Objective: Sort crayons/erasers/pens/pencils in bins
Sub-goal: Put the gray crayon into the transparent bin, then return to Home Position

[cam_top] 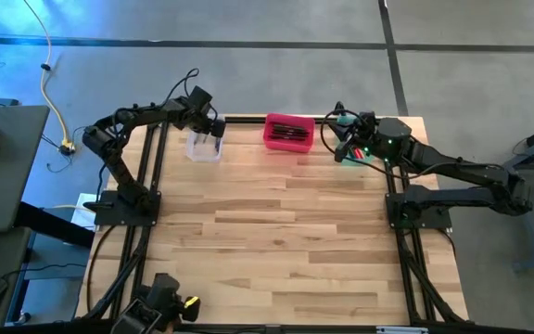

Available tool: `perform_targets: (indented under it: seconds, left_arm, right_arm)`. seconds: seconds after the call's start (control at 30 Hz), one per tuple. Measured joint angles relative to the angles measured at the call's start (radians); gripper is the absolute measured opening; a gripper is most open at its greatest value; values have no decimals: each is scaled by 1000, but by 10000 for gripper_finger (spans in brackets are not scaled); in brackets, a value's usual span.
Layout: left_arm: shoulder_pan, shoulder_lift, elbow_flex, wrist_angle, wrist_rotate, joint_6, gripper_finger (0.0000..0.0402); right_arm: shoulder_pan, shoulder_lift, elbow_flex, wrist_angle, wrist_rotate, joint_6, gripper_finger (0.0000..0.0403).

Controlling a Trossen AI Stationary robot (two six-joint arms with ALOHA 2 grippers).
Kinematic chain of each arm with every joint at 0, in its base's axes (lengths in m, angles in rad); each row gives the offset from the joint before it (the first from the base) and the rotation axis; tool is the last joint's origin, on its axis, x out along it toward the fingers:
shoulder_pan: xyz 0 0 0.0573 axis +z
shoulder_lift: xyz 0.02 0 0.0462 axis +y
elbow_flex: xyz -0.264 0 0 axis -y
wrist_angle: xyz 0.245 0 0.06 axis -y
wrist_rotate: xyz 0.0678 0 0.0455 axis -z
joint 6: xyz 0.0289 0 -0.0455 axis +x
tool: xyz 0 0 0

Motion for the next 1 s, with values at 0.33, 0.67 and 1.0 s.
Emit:
perform_targets:
  seconds: [0.33, 0.67, 1.0]
  left_arm:
    - [5, 42, 0, -3, -27, -23, 17]
    - [5, 38, 0, 2, -9, -16, 75]
    - [-53, -119, 0, -5, 57, 108, 44]
  right_arm:
    - [0, 0, 0, 7, 32, 8, 0]
    - [-5, 0, 0, -2, 34, -6, 0]
    - [-6, 0, 0, -13, 34, -24, 0]
